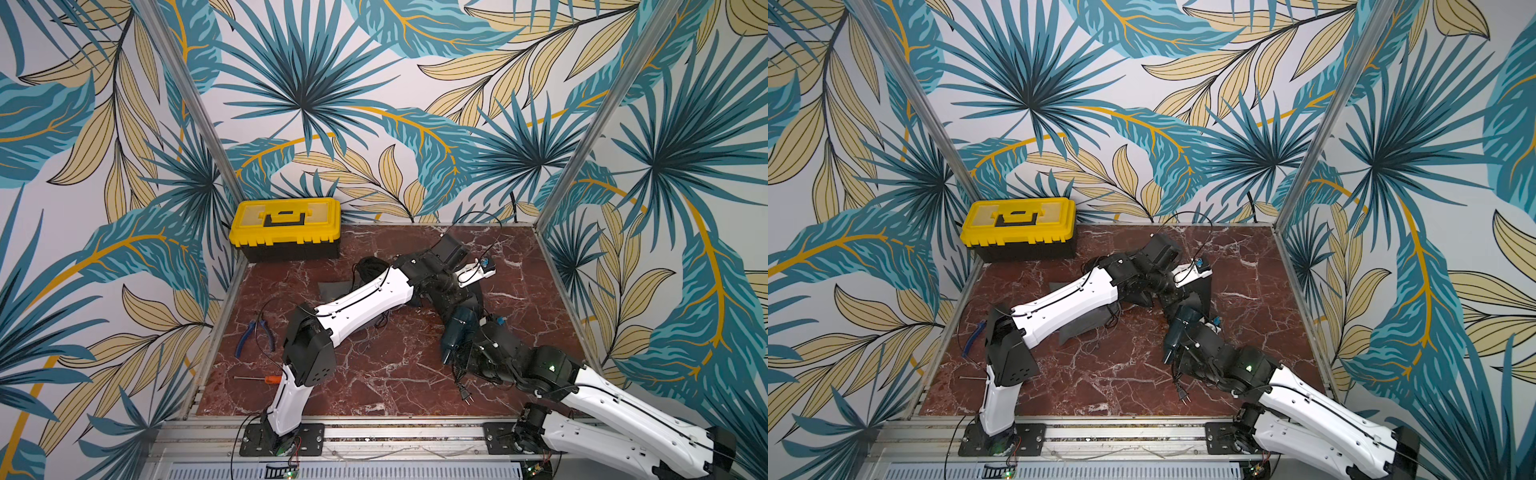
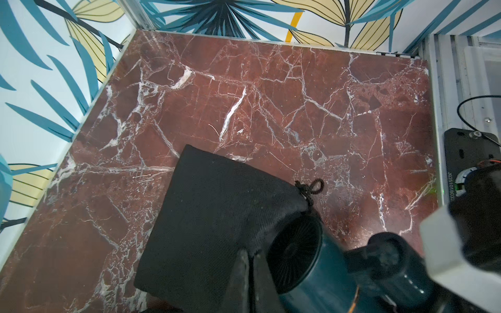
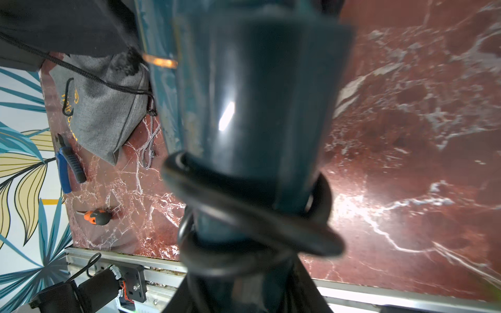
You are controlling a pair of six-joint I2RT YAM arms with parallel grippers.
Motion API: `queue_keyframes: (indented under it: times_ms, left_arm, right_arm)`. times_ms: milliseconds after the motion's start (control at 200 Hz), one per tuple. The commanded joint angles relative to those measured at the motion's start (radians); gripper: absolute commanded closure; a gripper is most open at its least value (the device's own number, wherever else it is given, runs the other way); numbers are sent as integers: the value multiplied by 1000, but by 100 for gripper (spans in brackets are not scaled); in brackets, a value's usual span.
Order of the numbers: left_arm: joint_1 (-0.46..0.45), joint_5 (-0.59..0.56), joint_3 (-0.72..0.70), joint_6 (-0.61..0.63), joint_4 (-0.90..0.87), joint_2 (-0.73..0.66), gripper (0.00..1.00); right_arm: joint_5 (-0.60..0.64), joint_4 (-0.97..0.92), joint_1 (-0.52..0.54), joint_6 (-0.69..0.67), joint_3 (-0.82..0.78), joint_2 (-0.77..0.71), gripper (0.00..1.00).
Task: Pack away hair dryers
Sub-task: Place the hair dryer in the drawstring bag.
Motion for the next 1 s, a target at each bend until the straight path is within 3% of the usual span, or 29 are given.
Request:
queue_keyframes:
  times_ms: [0,260,591,991]
  left_arm:
    - [-15,29,-42,16,0,-39,100]
    - [-18,37,-70,10,-2,-48,100]
    - [-21,84,-167,16,-2,-149,100]
    - [-44,153,-225,11,-8,-184,100]
  right_arm:
    - [-37,73,-11,-72,53,33,100]
    - [-60,38,-19,-116,95,92,100]
    - [-96,59,-117,-98,4,-29,100]
    - [-211,164,-178,-118,-26,-16,100]
